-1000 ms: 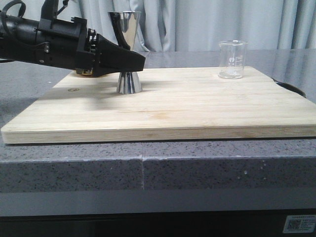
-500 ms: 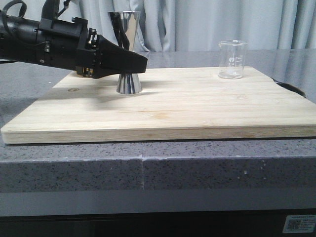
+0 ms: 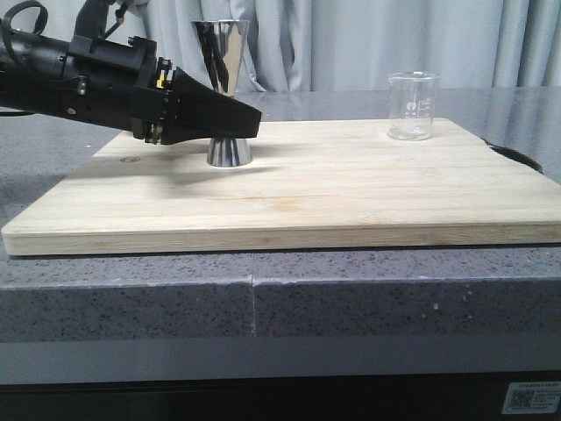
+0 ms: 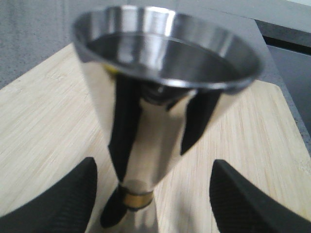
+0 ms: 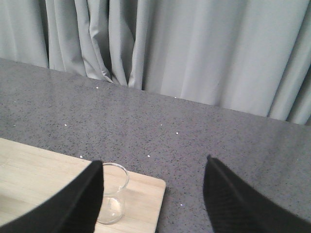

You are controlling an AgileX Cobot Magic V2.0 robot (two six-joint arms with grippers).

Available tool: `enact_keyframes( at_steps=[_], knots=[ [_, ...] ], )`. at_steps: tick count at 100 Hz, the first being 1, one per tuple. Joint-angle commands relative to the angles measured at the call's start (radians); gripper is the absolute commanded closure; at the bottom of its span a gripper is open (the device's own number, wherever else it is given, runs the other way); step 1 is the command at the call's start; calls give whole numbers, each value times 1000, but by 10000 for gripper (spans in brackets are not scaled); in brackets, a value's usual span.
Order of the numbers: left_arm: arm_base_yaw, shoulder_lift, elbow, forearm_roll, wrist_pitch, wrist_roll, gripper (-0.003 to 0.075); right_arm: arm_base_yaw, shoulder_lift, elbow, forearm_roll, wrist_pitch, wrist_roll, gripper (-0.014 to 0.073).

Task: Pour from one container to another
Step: 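Open the left gripper around the jigger and release it, then lift the left gripper up and away from the jigger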

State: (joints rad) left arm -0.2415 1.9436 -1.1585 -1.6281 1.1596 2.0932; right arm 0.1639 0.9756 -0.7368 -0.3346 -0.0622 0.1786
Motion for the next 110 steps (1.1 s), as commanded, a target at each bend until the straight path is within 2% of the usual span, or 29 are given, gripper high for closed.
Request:
enact_keyframes(
  at_steps=[1,35,58,110],
  knots=[
    [2,-47,-24,-41,90,-17,256,-1,-19,-20,1,-64,-1,187],
    [2,-77,-26,-8,82,-27,256,-1,-19,-20,1,-64,-1,187],
    [4,-112,-26,93,26,-70,256,-1,-19,-20,1,-71,-1,187],
    [94,-135,-26,117,33,-96,256,-1,-19,-20,1,-71,-1,187]
  ],
)
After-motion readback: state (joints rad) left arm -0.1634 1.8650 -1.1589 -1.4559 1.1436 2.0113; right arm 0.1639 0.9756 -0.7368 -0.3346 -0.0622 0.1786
